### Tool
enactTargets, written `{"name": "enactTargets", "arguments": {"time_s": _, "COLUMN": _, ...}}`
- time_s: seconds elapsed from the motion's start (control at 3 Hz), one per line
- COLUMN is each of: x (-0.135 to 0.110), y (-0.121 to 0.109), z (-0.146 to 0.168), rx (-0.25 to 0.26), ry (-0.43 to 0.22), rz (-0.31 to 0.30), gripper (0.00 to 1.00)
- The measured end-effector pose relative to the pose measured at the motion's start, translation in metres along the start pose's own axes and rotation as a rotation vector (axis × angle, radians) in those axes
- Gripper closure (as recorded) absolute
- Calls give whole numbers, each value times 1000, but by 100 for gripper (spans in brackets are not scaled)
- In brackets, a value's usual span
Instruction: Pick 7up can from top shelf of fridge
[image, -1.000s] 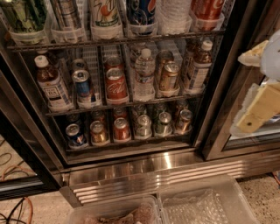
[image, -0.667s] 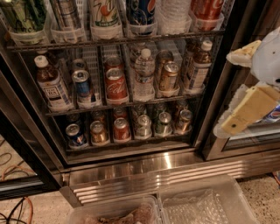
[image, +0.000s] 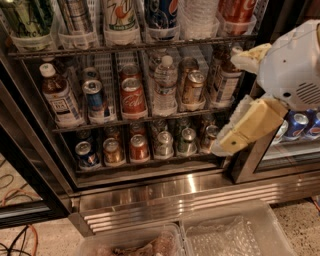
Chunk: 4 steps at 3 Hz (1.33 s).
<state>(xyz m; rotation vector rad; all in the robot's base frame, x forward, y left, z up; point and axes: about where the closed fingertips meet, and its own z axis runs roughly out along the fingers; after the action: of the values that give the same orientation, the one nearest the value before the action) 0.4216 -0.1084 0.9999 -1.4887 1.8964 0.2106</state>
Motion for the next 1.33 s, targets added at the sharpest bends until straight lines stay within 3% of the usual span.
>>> {"name": "enactTargets", "arguments": {"time_s": 0.33, "x": -27, "y": 1, "z": 9, "rx": 14, "ry": -64, "rz": -27, "gripper": 0}}
{"name": "enactTargets", "arguments": {"time_s": 0.67, "x": -27, "y": 1, "z": 7, "rx": 18, "ry": -65, "rz": -28, "gripper": 0}}
{"name": "enactTargets", "arguments": {"time_s": 1.0, "x": -33, "y": -4, "z": 16, "rx": 46, "ry": -110, "rz": -1, "gripper": 0}}
{"name": "enactTargets", "arguments": {"time_s": 1.33, "x": -48, "y": -12, "z": 37, "rx": 87, "ry": -198, "rz": 54, "gripper": 0}}
